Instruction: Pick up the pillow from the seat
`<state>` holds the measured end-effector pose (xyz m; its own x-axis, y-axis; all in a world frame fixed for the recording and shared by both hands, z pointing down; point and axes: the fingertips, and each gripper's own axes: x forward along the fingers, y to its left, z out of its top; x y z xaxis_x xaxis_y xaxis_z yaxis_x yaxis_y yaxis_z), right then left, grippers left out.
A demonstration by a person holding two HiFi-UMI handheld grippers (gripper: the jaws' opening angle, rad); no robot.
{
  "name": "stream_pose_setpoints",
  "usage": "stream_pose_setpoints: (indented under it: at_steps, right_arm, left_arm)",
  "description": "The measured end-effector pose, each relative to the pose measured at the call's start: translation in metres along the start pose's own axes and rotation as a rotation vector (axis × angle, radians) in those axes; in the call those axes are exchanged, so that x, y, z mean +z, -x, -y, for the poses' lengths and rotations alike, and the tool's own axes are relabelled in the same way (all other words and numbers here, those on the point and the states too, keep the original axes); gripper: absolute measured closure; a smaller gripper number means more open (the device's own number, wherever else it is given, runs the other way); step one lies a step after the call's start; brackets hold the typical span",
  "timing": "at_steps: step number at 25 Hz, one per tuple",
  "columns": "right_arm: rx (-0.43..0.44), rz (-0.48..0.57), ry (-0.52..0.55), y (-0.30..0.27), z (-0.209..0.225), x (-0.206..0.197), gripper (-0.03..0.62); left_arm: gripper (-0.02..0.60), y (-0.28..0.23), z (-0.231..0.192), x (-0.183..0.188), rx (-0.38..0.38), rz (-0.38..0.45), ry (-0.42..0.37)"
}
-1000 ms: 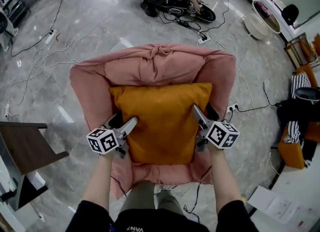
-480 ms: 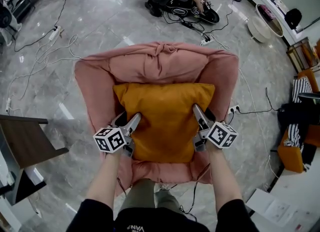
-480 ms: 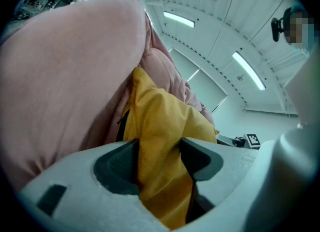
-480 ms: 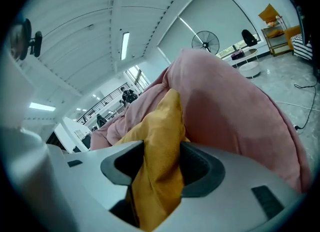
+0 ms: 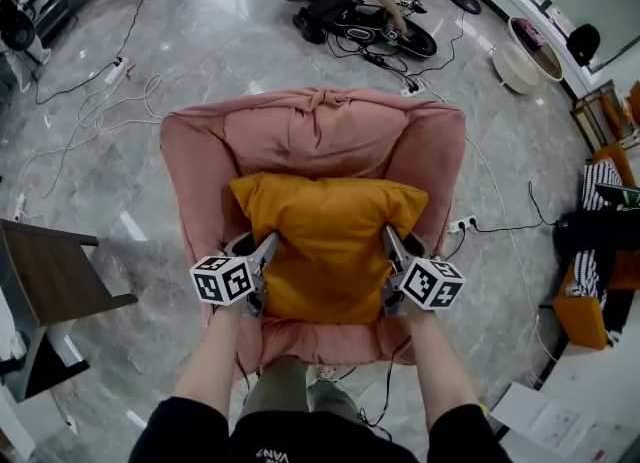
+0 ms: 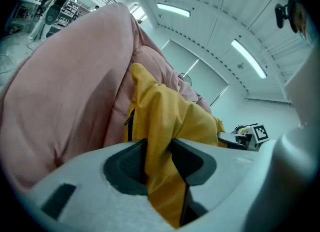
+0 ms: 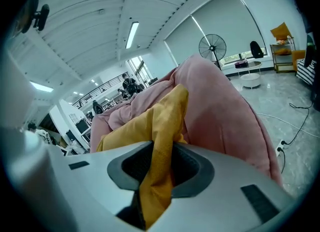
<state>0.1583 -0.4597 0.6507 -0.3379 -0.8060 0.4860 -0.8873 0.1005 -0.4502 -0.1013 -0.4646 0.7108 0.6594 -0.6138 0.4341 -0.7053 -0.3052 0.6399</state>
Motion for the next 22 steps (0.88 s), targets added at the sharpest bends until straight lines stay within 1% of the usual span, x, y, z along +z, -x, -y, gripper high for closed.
stream_pose_setpoints:
  at_steps: [4, 13, 22]
  right_arm:
    - [0.01, -0.017, 0.026, 0.022, -0.006, -0.006, 0.49]
    - [0.02, -0.002, 0.041, 0.071, -0.016, -0.023, 0.496]
    - [0.016, 0.001, 0.063, 0.132, -0.016, -0.048, 0.496]
  left_arm:
    - [0.448, 0.015, 0.013, -0.009, 0.019, -0.002, -0.02]
    - [0.465, 0.05, 0.041, -0.03, 0.061, -0.009, -0.048]
    - [0.474, 0.088, 0.079, -0.066, 0.085, -0.007, -0.076]
